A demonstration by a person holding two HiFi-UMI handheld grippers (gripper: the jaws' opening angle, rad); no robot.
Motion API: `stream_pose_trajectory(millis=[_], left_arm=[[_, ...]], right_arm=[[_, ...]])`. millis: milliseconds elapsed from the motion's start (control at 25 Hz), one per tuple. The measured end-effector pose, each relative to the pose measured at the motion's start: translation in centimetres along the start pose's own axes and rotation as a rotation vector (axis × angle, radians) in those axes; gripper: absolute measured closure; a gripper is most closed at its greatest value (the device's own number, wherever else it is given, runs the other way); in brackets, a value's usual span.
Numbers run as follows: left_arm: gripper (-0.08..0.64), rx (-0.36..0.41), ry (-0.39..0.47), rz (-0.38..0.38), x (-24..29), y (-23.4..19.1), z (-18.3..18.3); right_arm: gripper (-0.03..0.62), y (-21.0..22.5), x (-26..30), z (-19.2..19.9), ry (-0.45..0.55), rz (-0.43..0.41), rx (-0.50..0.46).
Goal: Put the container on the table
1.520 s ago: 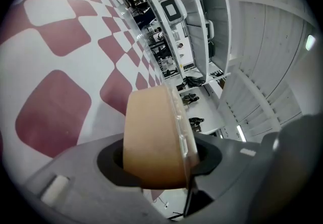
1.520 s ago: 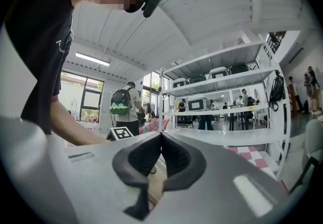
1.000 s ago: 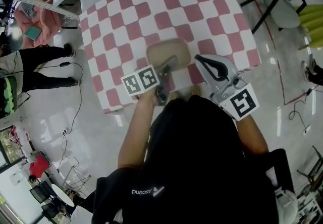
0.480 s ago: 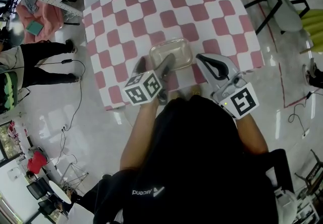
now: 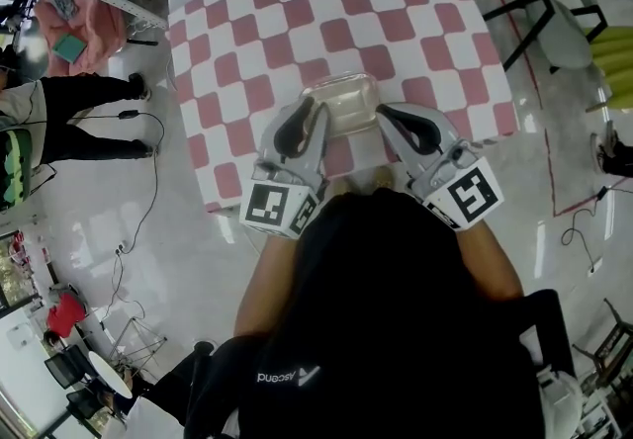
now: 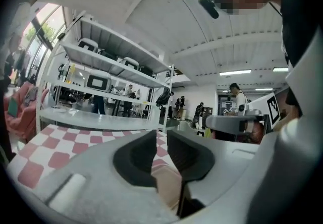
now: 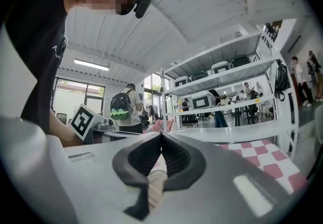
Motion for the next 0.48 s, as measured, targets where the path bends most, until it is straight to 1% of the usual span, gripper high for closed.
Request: stream_pose_trajectory(millis=[40,120,200,280,480], left_arm=[[0.506,0.028,0.011,0.010,-0.2,0.2,-0.4],[0.545,0.068,0.052,0.049,-0.7,0.9,-1.2],[0.549,0.077,0.101,0.099,-1.2,1.7,-2.1],[0.549,0.074,0.131,0.135,-1.6,2.2,-2.6],[0.549,0.077,0.143,0.159,-2.3,2.4,-2.7]], right_arm=[[0.589,-0.2,0.2,-0.2,0.007,-0.002,0.000],[0.589,-0.8,0.5,-0.6,0.024,-0.004,0.007],[0.589,-1.4,0.8,-0.9,0.031,-0.006,-0.003],[0.589,-2.0,1.0,-0.9,0.027,-0.002,-0.026],[0.589,-2.3,1.0,-0.8,0.018,0.015,-0.042]])
Point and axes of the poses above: the fingertips, and each gripper's own axes: x forward along the fingers, y to its right, z out of its underside, the point moved 5 cm from there along -x, backward along the fingers, and after that the axes turned 4 degrees about y, right-handed, at the moved point
